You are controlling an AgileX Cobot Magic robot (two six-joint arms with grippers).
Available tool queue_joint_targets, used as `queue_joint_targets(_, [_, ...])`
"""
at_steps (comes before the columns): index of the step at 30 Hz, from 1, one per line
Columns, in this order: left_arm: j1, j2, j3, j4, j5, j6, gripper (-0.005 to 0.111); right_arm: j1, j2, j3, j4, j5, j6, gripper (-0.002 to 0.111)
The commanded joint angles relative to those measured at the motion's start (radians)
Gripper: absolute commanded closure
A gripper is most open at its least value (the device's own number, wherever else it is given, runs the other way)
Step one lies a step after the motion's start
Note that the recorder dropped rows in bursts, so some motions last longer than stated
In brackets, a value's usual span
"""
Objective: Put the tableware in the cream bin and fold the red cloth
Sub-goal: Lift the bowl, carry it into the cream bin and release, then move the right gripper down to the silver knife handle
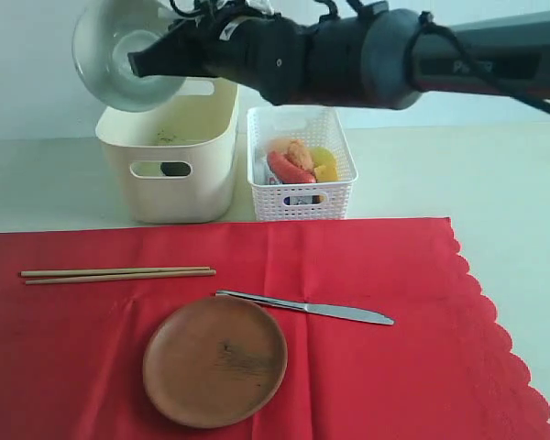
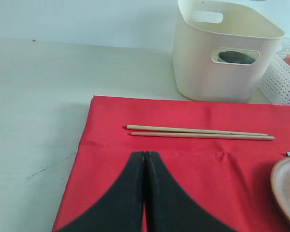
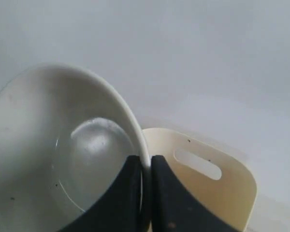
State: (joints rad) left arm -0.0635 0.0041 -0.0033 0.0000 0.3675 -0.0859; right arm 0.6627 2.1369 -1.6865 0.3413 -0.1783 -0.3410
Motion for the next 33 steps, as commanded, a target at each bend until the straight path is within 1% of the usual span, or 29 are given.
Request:
queue_joint_targets(1, [-0.006,-0.004,0.003,-0.012,-0.01,0.002,0.107,-0.003,0.049,-0.01,0.072,-0.094,0.002,0.108])
queue_joint_targets(6, [-0.006,-0.004,0.003,-0.012,-0.01,0.002,0.107,-0.003,0.094,-0.01,0.2,-0.155,-0.085,0.108])
queue_joint_targets(10, [-0.006,-0.004,0.003,-0.012,-0.01,0.002,0.107,-0.003,0.124,-0.01,0.322,-0.164,-0.206,0.108])
queue_joint_targets(15, [-0.006,-0.004,0.003,-0.012,-0.01,0.002,0.107,-0.001,0.149,-0.01,0.34,-0.164,-0.238,0.107])
queue_joint_targets(18, [-0.006,-0.004,0.003,-0.012,-0.01,0.002,0.107,-0.001,0.154,-0.01,0.34,-0.15,-0.238,0.096])
queue_joint_targets(21, [-0.006,-0.004,0.003,-0.012,-0.01,0.002,0.107,-0.001,0.154,-0.01,0.34,-0.145,-0.238,0.076])
queue_joint_targets(22, [-0.006,-0.004,0.003,-0.012,-0.01,0.002,0.107,-0.001,0.152,-0.01,0.34,-0.145,-0.238,0.067])
queue_joint_targets(25, [-0.006,-0.004,0.003,-0.012,-0.01,0.002,0.107,-0.001,0.146,-0.01,0.34,-0.143,-0.232,0.052])
queue_joint_targets(28, [-0.006,-0.004,0.003,-0.012,-0.01,0.002,0.107,-0.001,0.125,-0.01,0.34,-0.113,-0.232,0.047])
queue_joint_targets(33, [-0.006,-0.004,0.003,-0.012,-0.01,0.002,0.107,-0.001,0.065,-0.01,0.34,-0.028,-0.232,0.046])
